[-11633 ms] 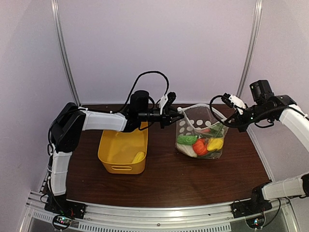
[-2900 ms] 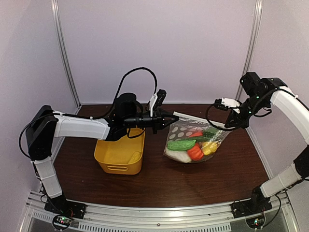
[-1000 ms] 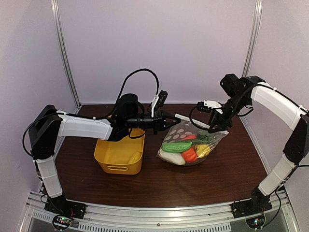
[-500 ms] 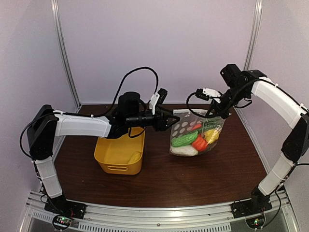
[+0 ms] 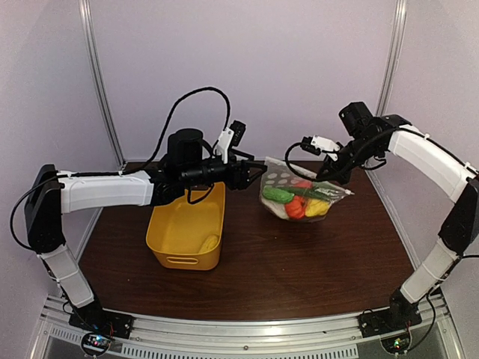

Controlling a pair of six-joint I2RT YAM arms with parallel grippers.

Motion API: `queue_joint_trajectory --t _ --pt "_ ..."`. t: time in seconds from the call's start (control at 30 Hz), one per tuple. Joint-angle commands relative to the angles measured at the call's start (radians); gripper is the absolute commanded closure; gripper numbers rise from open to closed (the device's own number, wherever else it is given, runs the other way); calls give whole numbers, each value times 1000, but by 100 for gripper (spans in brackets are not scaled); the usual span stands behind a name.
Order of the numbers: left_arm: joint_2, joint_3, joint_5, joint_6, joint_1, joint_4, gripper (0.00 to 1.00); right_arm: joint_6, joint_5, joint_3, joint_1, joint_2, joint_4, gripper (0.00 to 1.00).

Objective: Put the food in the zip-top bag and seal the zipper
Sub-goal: Set the zipper food storage bag at the center of the board.

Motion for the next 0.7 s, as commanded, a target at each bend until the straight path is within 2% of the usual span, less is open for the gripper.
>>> queue_joint_trajectory --t 0.0,0.2,0.5,0.67 --pt "-21 -18 -31 30 4 -41 33 -46 -40 -167 70 -28 -76 95" --pt "-53 3 -44 76 4 -94 33 -59 -109 -300 122 -46 -135 83" --pt "-59 5 -45 89 7 -136 33 -37 -159 -327 133 -85 -133 81" --pt "-85 2 -123 107 18 -190 31 -37 -164 -404 188 -82 -131 81"
